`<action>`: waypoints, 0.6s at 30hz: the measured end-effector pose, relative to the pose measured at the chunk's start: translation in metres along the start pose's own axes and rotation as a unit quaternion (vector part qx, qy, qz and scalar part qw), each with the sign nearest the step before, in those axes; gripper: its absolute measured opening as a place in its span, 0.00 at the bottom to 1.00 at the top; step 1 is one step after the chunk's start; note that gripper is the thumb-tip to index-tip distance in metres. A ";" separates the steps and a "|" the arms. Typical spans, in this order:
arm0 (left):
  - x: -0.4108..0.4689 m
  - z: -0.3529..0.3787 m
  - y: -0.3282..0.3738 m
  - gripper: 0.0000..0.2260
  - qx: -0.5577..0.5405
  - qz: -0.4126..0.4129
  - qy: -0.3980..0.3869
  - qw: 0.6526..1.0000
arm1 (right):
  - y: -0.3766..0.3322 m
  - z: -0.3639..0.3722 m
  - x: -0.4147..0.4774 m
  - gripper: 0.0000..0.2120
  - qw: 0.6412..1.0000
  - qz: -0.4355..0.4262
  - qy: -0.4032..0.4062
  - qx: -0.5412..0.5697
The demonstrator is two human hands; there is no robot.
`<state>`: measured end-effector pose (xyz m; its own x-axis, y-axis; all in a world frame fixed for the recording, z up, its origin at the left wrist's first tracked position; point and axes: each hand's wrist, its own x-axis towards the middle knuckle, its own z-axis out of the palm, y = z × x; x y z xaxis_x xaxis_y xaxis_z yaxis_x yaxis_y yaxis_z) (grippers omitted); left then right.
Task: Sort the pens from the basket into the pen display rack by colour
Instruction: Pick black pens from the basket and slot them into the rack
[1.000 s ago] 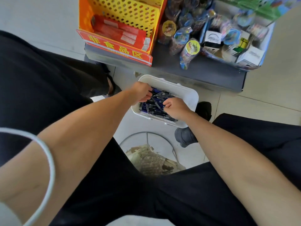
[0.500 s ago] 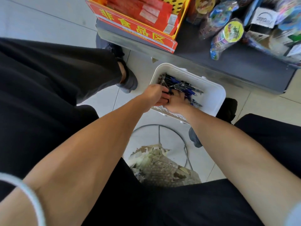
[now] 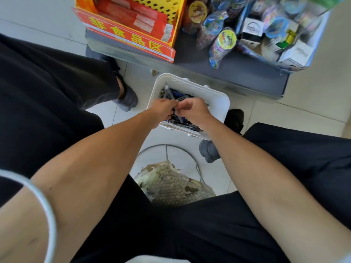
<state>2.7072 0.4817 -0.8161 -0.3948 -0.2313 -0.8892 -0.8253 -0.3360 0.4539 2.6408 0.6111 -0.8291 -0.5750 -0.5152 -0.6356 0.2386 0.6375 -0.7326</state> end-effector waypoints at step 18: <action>0.016 0.010 -0.007 0.07 0.023 -0.014 0.144 0.989 | 0.035 -0.024 0.041 0.28 0.933 0.091 -0.042 -0.347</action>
<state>2.7023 0.4895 -0.8338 -0.2451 -0.4760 -0.8446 -0.8548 -0.3050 0.4200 2.6068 0.6261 -0.8752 -0.5042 -0.3867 -0.7722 -0.2539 0.9210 -0.2955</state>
